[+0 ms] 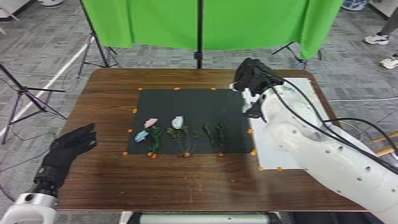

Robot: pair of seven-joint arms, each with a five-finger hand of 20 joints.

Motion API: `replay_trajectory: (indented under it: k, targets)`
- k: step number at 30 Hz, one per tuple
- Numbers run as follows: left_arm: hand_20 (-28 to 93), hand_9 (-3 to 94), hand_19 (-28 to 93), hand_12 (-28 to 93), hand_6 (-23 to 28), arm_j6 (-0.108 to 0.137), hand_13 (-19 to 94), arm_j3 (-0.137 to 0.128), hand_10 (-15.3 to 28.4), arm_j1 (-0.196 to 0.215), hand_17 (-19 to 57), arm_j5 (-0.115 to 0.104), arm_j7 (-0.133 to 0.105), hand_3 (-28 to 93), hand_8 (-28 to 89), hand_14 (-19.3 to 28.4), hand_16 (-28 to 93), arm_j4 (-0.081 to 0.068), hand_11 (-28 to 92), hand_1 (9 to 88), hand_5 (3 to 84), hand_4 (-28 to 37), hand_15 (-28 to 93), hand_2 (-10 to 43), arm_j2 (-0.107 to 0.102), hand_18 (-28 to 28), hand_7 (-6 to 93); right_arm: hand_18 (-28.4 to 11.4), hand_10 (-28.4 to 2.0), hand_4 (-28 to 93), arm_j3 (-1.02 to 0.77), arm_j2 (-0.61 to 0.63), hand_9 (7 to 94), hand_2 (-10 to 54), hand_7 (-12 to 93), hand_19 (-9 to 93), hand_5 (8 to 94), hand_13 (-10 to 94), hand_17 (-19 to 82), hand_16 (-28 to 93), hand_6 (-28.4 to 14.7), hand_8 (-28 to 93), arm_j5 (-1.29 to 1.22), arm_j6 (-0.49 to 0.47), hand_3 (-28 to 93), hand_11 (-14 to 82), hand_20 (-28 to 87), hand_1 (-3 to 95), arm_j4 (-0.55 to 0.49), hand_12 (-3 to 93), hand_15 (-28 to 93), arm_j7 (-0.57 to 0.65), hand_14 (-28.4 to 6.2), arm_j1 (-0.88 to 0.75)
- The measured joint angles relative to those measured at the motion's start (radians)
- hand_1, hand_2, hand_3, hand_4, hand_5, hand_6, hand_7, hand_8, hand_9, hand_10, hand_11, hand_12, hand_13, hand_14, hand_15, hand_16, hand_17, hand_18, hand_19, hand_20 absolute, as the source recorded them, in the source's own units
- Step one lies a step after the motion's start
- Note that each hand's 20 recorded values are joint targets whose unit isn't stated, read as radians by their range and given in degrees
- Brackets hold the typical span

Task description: Arrange flowers

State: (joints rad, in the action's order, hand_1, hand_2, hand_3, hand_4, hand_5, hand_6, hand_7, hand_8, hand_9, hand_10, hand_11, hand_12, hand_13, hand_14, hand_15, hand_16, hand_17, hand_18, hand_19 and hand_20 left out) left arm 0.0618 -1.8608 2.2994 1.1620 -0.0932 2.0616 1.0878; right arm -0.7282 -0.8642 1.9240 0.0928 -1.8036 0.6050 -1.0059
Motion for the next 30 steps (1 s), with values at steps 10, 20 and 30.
replay_trajectory:
  k: [10, 20, 30]
  targets:
    - [16, 38.1, 17, 10, 6.5, -0.041, 32, -0.005, 13.0, -0.001, 7.4, 0.001, 0.029, 62, -6, 16.0, -1, 0.0, 19, 39.9, 39.7, -8.2, 15, -6.9, 0.0, 13.5, 9.7, -14.4, -9.3, -15, 0.116, -0.154, 91.9, -9.5, 24, 93, 80.2, 92, 65, 35, -1.0, 9, 0.07, -0.017, 54, 9.3, 61, 65.3, 0.015, 43.5, 64, -0.024, 0.0, 0.009]
    - [16, 38.2, 16, 10, 6.6, -0.081, 32, -0.014, 13.2, -0.004, 6.9, 0.001, 0.053, 62, -6, 16.2, -1, -0.001, 18, 39.0, 39.7, -8.4, 14, -7.0, 0.0, 13.4, 9.1, -14.2, -9.2, -15, 0.133, -0.183, 91.6, -9.5, 24, 93, 79.7, 91, 64, 35, -0.9, 9, 0.07, -0.039, 54, 8.6, 60, 64.7, 0.035, 42.4, 63, -0.043, -0.2, -0.041]
    - [16, 38.3, 15, 10, 6.5, -0.1, 32, -0.018, 13.3, -0.005, 6.4, 0.0, 0.058, 62, -6, 16.4, -1, -0.002, 18, 37.4, 39.5, -8.8, 14, -7.4, 0.0, 13.5, 8.7, -14.4, -9.3, -15, 0.154, -0.158, 91.6, -9.5, 23, 93, 79.7, 91, 64, 35, -1.1, 9, 0.068, -0.038, 54, 8.2, 59, 63.3, -0.015, 41.4, 63, -0.025, -0.5, -0.101]
